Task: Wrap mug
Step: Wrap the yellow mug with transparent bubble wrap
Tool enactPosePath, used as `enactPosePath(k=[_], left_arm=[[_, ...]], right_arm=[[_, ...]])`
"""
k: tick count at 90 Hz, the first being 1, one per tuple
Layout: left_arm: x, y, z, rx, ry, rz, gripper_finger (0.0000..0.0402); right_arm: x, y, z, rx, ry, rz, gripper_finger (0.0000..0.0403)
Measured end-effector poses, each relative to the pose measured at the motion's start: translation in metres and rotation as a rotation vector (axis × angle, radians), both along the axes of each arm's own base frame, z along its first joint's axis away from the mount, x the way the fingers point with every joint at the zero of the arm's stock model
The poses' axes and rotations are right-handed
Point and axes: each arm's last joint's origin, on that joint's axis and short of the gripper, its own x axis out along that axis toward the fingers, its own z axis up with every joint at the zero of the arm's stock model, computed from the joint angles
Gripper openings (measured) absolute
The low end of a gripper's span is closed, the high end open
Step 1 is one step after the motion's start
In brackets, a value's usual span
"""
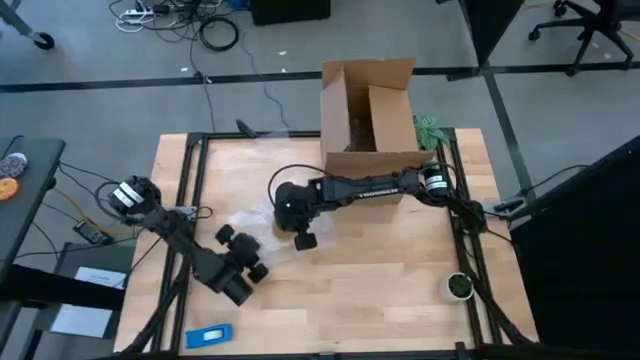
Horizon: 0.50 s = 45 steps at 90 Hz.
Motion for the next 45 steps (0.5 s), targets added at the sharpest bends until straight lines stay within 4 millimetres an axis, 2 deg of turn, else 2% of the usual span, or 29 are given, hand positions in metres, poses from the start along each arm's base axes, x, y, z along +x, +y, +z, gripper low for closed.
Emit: enactPosePath(k=[21, 45], left_arm=[[0.044, 0.015, 0.000, -0.042, -0.150, -0.120, 0.0115], [0.077, 0.017, 0.023, -0.085, -0.387, -0.242, 0.0115]], right_arm=[[-0.007, -0.002, -0.004, 0.003, 0.079, -0.004, 0.0000], [-0.013, 0.004, 0.001, -0.002, 0.143, 0.031, 0.0000]])
